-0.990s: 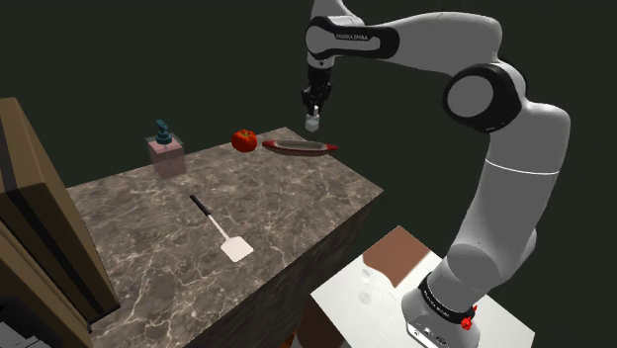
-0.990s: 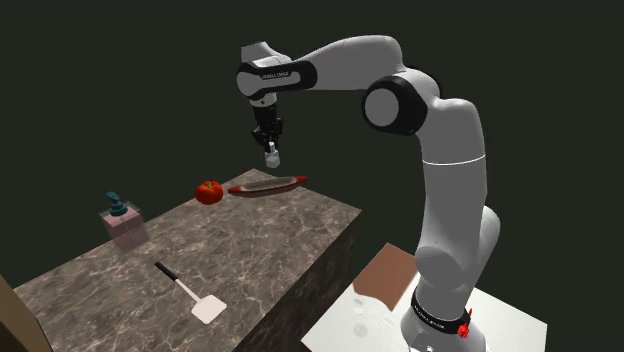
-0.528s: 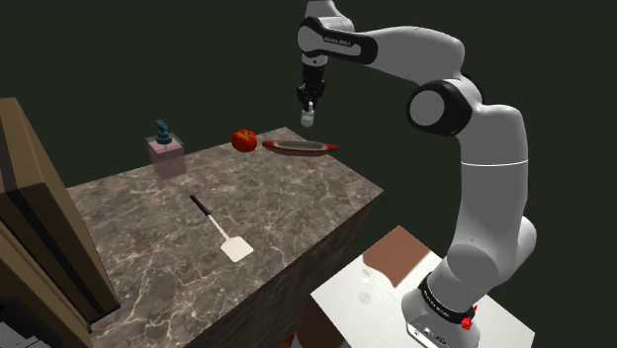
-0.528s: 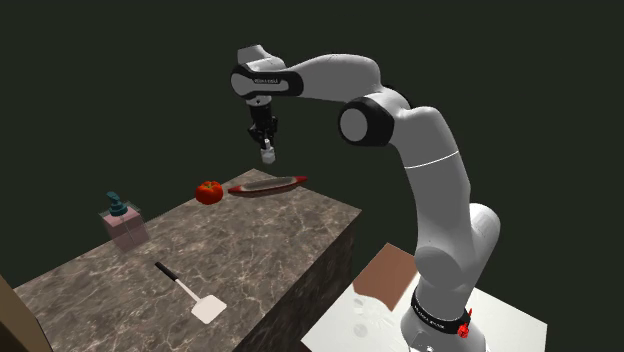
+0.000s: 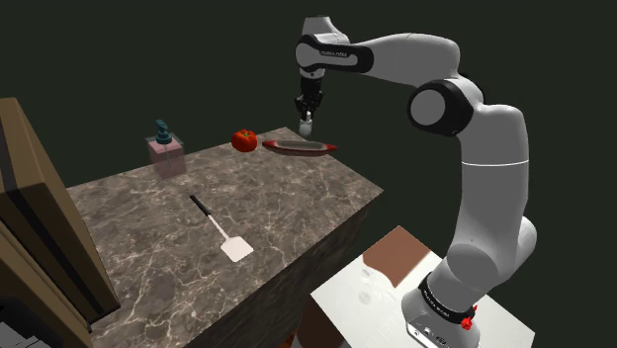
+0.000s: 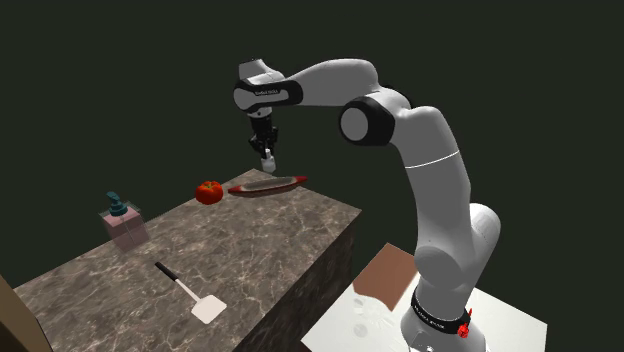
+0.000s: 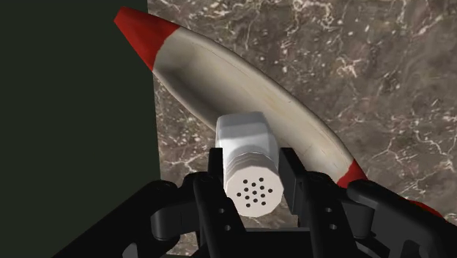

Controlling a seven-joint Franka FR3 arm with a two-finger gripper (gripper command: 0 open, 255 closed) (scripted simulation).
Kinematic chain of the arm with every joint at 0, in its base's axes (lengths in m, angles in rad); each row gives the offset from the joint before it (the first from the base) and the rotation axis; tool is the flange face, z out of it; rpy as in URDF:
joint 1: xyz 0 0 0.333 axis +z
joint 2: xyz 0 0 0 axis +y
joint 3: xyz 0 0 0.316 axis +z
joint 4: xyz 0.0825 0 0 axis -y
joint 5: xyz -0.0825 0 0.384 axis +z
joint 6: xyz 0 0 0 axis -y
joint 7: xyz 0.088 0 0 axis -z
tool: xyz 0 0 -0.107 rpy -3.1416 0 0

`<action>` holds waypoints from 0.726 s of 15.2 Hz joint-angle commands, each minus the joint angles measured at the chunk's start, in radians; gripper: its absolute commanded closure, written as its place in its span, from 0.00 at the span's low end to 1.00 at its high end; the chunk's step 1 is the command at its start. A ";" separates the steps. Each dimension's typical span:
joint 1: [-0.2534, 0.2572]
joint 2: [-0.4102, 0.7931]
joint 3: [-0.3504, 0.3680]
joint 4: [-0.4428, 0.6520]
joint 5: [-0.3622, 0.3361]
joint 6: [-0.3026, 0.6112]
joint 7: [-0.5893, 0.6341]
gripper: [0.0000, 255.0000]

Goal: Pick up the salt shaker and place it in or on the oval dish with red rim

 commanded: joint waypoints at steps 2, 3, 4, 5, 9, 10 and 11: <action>-0.002 -0.006 0.000 -0.048 -0.001 0.043 0.006 1.00; -0.002 -0.006 0.000 -0.061 -0.002 0.056 0.008 1.00; -0.003 -0.005 0.000 -0.074 -0.002 0.069 0.009 1.00; -0.003 -0.004 0.000 -0.086 -0.003 0.081 0.011 1.00; -0.005 0.001 -0.001 -0.130 -0.005 0.131 0.017 1.00; -0.005 0.001 -0.001 -0.130 -0.005 0.131 0.017 1.00; -0.005 0.001 -0.001 -0.130 -0.005 0.131 0.017 1.00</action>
